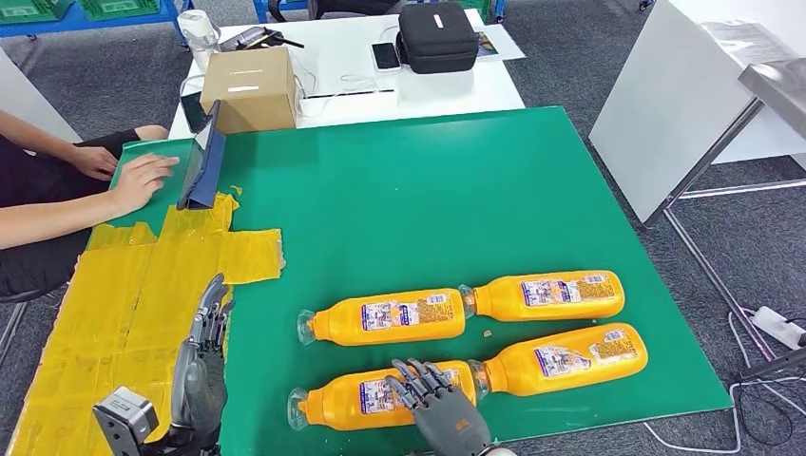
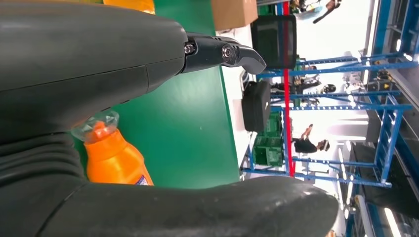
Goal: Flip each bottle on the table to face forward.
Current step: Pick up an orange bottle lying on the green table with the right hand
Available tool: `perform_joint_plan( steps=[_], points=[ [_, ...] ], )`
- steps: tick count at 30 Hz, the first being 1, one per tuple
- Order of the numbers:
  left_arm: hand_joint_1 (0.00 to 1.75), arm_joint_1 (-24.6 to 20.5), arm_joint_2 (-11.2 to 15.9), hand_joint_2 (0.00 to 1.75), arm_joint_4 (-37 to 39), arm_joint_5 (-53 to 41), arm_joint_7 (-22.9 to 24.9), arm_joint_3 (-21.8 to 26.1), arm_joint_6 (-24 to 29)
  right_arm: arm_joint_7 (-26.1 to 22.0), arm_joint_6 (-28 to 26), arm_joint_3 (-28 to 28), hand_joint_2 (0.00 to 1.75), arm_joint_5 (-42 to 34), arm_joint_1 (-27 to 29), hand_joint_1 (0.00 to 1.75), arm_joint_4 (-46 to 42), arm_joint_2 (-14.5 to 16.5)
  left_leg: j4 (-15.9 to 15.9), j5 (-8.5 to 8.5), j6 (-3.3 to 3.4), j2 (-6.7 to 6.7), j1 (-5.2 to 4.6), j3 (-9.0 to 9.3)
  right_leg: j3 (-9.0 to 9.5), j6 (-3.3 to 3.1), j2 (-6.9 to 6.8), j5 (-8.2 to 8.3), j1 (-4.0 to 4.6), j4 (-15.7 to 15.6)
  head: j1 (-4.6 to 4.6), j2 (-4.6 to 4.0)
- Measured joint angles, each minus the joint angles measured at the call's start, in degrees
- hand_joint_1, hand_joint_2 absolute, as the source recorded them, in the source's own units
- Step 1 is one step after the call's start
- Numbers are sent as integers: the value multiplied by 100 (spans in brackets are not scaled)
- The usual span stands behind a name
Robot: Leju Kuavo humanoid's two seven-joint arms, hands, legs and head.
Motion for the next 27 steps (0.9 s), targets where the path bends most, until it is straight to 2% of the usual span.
perform_joint_plan(
  steps=[3, 7, 8, 11, 12, 22, 27],
  points=[
    [0, 42, -27, 0, -27, -10, -1, 58, -16, 81, 16, 52, 175, 107, -10, 0, -37, -89, 0, 0, 0, 0, 0, -1, 1, 0, 0, 0, 0, 0, -1, 0],
    [0, 105, -116, 0, -101, -46, -5, 178, -144, 535, 363, 90, 175, 609, -51, 2, -105, -252, 0, -1, 1, 0, 0, -3, 4, 0, 0, 0, 0, 0, -2, 0],
    [0, 126, -138, 0, -122, -48, -9, 216, -185, 614, 489, 92, 175, 681, -70, 27, -121, -301, 0, -1, 2, 0, 0, -2, 6, 0, 0, 0, 0, -1, -2, 0],
    [0, 181, -187, 0, -164, -38, -59, 329, -294, 641, 900, 38, 175, 640, -144, 153, -183, -500, 0, -1, 3, -3, -1, 4, 12, 1, -1, -1, -3, -2, -3, 0],
    [0, 195, -197, 0, -171, -32, -80, 362, -325, 601, 1032, 3, 175, 572, -171, 171, -215, -583, 0, -1, 3, -5, -1, 8, 16, 1, -1, -2, -3, -2, -3, 0],
    [0, 246, -242, 0, -173, 4, -183, 624, -575, 140, 2250, -866, 175, -824, -579, 175, -390, -1555, 1, -4, 20, -11, -15, 79, 92, 12, 0, 2, -14, -26, -2, 0],
    [0, 208, -246, 0, -141, 27, -213, 679, -630, 71, 2844, -1032, 175, -1966, -814, 175, -480, -2185, 3, -3, 23, -15, -17, 93, 101, 13, -2, 2, -15, -26, -2, 0]
  ],
)
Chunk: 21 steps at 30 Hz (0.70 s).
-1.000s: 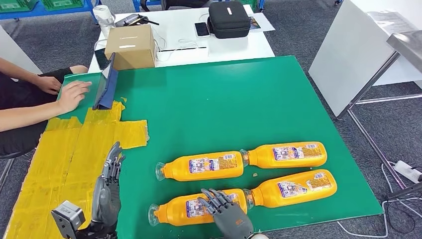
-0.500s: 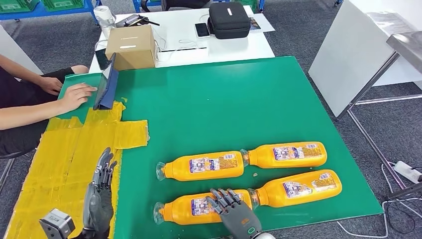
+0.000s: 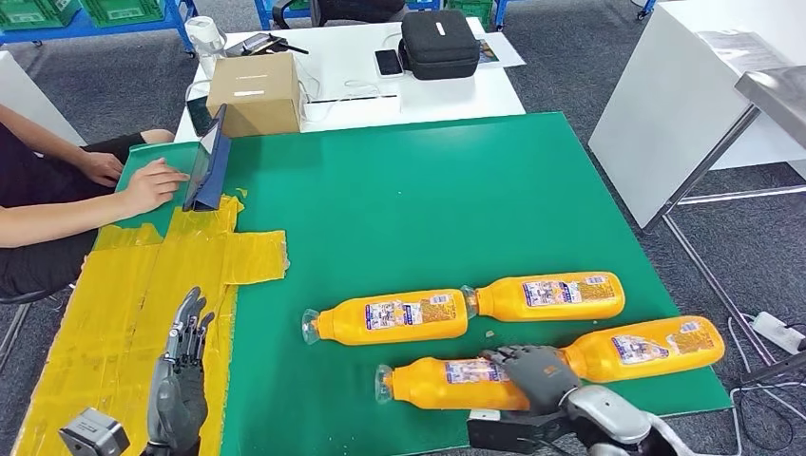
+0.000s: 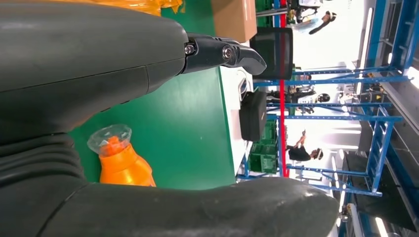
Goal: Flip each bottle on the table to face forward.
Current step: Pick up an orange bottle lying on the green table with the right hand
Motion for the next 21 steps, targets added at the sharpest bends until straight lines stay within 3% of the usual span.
perform_joint_plan(
  steps=[3, 6, 9, 11, 15, 18, 21],
  points=[
    [0, -55, 2, 0, 60, 49, -22, 3, 35, -23, 244, -17, 175, -641, -93, 175, -106, -472, 0, -5, 6, 0, 0, -7, 3, 1, 0, -1, -1, 0, 2, 0],
    [0, -102, 10, 0, 122, 103, -17, -12, 83, -162, 61, 4, 175, -784, -205, 175, -41, -601, -1, -12, 14, 13, 1, -9, 2, 2, 4, -1, 2, 0, 2, 0],
    [0, -164, 22, 0, 180, 167, 49, -68, 147, -625, -695, 25, 175, -775, -323, 175, 326, -232, -2, -20, 10, 26, 10, -3, 0, 1, 14, -1, 12, 0, 2, 0],
    [0, -187, 34, 0, 217, 223, 117, -141, 217, -1070, -1398, 3, 175, -743, -309, 175, 610, 255, -2, -19, 6, 26, 18, -4, -4, -1, 16, -1, 19, 0, 2, 0],
    [0, -255, 52, 175, 285, 379, 269, -311, 393, -1867, -2530, -166, 175, -776, -73, 175, 844, 1552, -2, -10, -7, 24, 37, -14, -21, -10, 16, -1, 39, 4, -3, 0],
    [0, -330, 55, 175, 319, 455, 382, -458, 571, -2221, -2853, -364, 175, -912, 118, 175, 731, 2379, -5, -5, -20, 19, 51, -19, -26, -24, 12, -10, 55, 7, -3, 0],
    [0, -381, 55, 175, 336, 454, 437, -594, 749, -2376, -2935, -527, 175, -967, 275, 175, 522, 2928, -7, -8, -29, 19, 57, -22, -27, -30, 12, -14, 61, 8, 0, 0]
  ],
)
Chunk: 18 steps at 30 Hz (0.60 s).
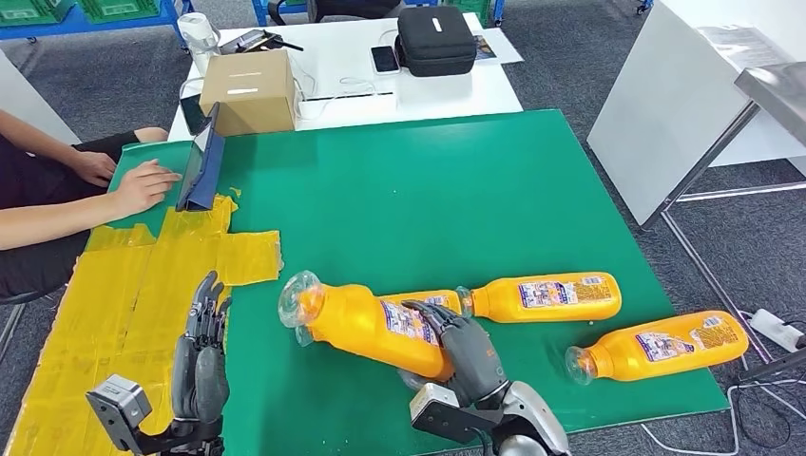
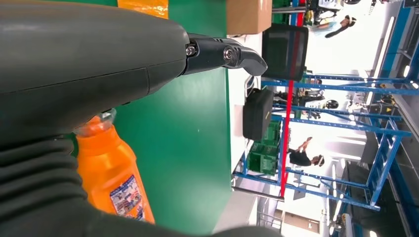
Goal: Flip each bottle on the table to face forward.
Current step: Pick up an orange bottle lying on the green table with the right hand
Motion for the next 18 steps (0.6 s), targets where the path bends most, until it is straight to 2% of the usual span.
perform_joint_plan(
  steps=[3, 8, 18],
  points=[
    [0, -37, 0, 175, 2, -4, 15, -103, 68, -46, -4, -88, 175, -8, 117, 175, -137, 333, 0, -3, -3, 1, -1, -1, 0, 0, 0, -1, -5, -1, 1, 0],
    [0, -55, 0, 175, 2, 86, 121, -253, 193, -211, 175, -122, 175, 54, 226, 175, -196, 667, 0, -6, -1, 1, -4, -5, -1, 0, 0, -1, -10, -3, 2, 0],
    [0, -59, 39, 175, -80, 61, 78, -1023, 604, 28, 262, 410, 175, 204, 69, 175, 170, 1212, 0, -6, -2, 1, -6, -6, -2, 0, 0, -1, -7, -3, 2, 0]
  ],
)
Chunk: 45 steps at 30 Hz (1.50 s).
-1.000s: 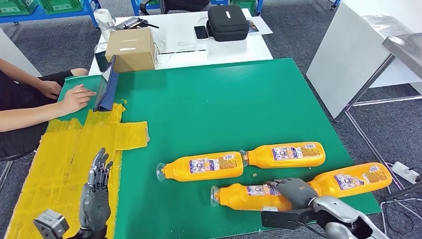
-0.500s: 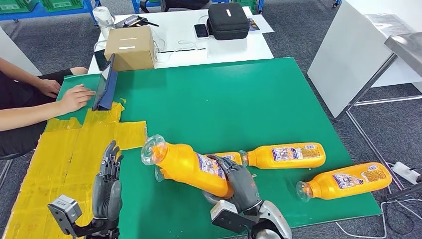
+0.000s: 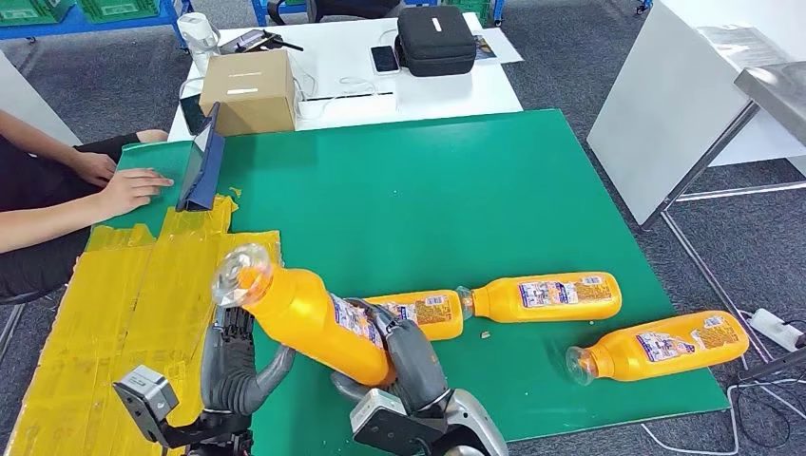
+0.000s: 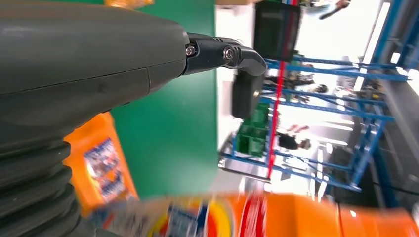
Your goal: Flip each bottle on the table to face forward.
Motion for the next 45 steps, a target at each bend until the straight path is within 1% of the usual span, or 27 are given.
perform_joint_plan(
  steps=[4, 9, 18, 23, 27, 31, 40, 45],
  points=[
    [0, 58, 104, 175, -155, 105, -96, -404, 25, 101, 20, 173, 175, 8, -182, 175, 290, 106, 0, 1, -1, 0, 0, 2, 0, 0, 0, 0, 0, 0, 1, 0],
    [0, 126, 294, 175, -334, 312, -180, -770, -30, 135, 18, 320, 175, 26, -242, 175, 458, 81, 0, 0, -1, -2, -1, -2, -1, 0, -1, 0, 0, 0, 1, 0],
    [0, 171, 456, 175, -445, 378, -200, -912, -58, 141, -18, 360, 175, 19, -240, 175, 559, 49, 0, 0, -1, -1, -1, -1, -1, 0, 0, 0, 0, 0, 1, 0],
    [0, 218, 541, 175, -488, 667, -255, -911, -321, 215, -67, 258, 175, -24, -110, 175, 460, -65, 0, 0, -1, -2, -1, 0, -1, 0, 0, 0, 0, 0, 2, 0],
    [175, 233, 599, 175, -494, 488, -163, -899, -408, 224, 35, 222, 175, 298, -45, 175, 406, -123, 0, -1, -1, 0, -1, -1, -2, 0, 1, 0, 0, 0, 2, 0],
    [175, 234, 661, 175, -468, 52, -6, -911, -309, 259, 5, 376, 175, 728, -36, 175, 387, -126, 0, -1, -1, 0, -1, -2, -3, 0, 1, 0, 0, 0, 1, 0],
    [175, 228, 767, 175, -445, -115, 6, -919, -226, 307, -79, 516, 175, 901, -51, 175, 331, -157, 0, -1, -1, 0, -1, -2, -2, 0, 1, 0, 0, 0, 2, 0],
    [175, 241, 814, 175, -445, -228, -10, -924, -207, 409, -130, 643, 175, 1028, -71, 175, 248, -201, 0, -1, -1, 0, -1, -4, -3, 0, 1, 0, 0, 0, 2, 0]
  ],
)
